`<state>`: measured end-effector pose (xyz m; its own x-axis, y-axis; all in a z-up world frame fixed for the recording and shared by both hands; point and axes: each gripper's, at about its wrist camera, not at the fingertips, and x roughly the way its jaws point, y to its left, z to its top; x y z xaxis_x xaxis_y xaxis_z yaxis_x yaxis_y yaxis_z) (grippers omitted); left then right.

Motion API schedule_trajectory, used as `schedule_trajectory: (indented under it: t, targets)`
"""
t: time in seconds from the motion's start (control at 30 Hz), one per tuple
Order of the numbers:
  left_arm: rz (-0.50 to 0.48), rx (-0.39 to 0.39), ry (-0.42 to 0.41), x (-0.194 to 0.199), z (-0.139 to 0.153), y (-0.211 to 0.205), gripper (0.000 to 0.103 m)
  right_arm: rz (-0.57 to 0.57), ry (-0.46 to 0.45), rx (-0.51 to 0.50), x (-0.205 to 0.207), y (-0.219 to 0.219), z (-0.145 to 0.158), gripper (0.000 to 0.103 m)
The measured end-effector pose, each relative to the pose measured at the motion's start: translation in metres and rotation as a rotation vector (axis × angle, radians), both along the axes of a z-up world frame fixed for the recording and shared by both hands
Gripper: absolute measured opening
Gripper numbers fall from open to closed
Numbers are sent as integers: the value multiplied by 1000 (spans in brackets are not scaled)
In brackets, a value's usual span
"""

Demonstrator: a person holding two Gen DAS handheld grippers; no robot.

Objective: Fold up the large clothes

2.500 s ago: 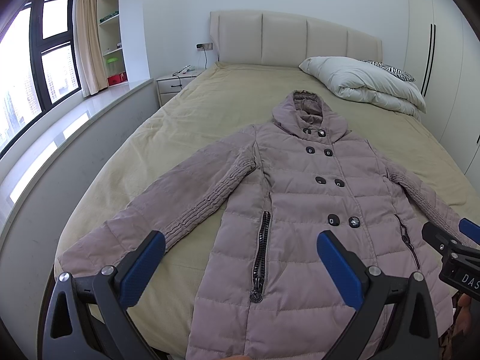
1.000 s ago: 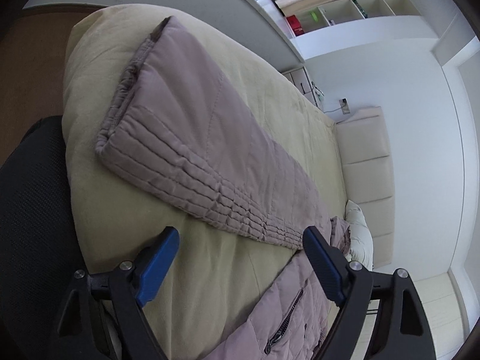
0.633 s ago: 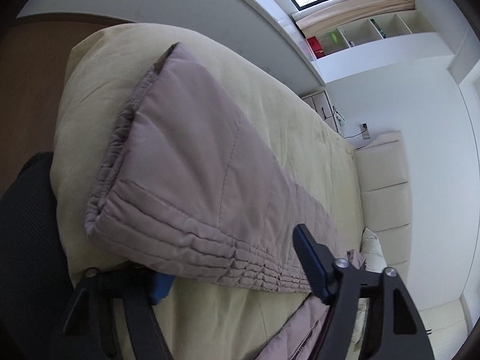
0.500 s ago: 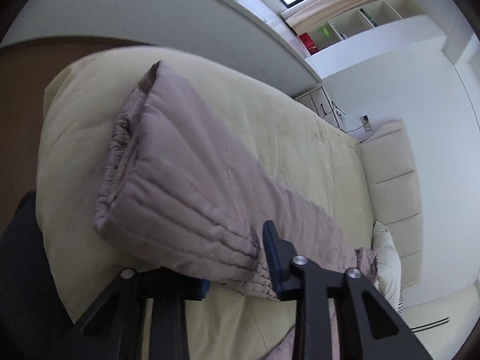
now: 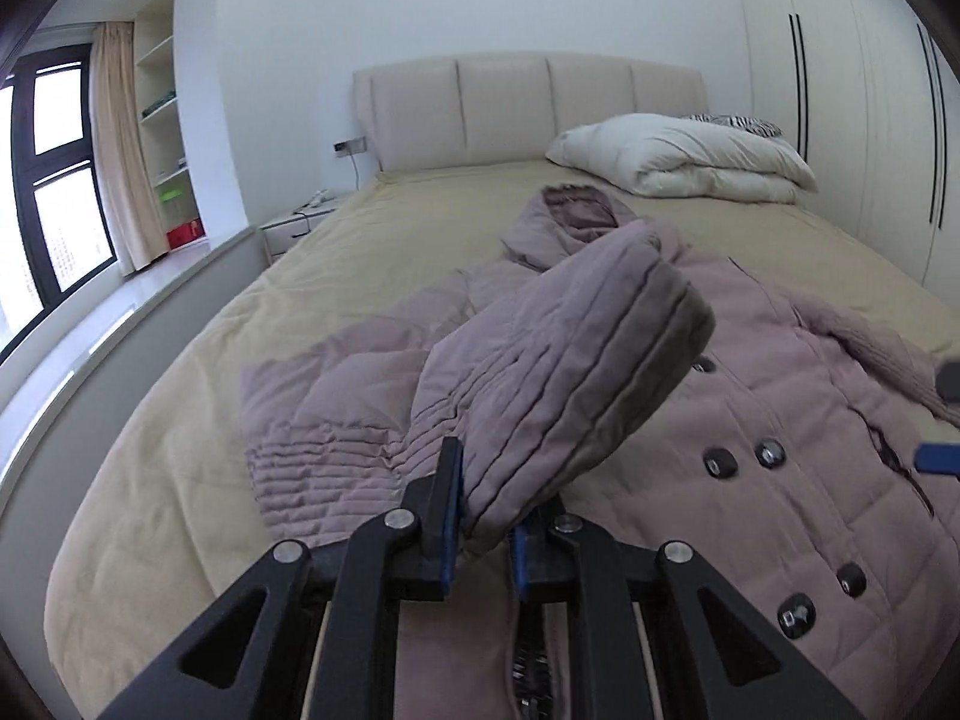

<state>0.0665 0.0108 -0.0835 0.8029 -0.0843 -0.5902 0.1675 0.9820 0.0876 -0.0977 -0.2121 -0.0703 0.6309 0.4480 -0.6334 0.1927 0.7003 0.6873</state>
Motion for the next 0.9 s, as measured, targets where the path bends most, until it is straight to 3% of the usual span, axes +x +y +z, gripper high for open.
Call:
schedule_trajectory:
  t: [0.13,0.2,0.37,0.5,0.6,0.67,0.73,0.83,0.9]
  targets:
    - [-36,41,7,-24,-13,-9,14,104,28,254,36,6,-24,91]
    - [-48,63,-1,-24,-14,-14,14,139,74,327,54,21,-37,91]
    - [-50,104,-16,-33,-23,-33,15,238,77,396,88,65,-37,80]
    - [-62,110,-14,-35,-27,-35,15,284,79,410,110,85,-27,79]
    - [-74,95,-14,-36,-28,-38,15,314,103,396,131,95,-30,62]
    - [-69,89,-14,-35,-28,-37,15,332,126,392,143,100,-36,33]
    - [-56,70,-4,-32,-28,-33,15,341,138,374,151,105,-41,22]
    - [-28,25,-18,-31,-24,-25,30,370,99,318,155,115,-25,18]
    - [26,-28,-31,-29,-18,-17,59,380,25,292,160,119,5,17]
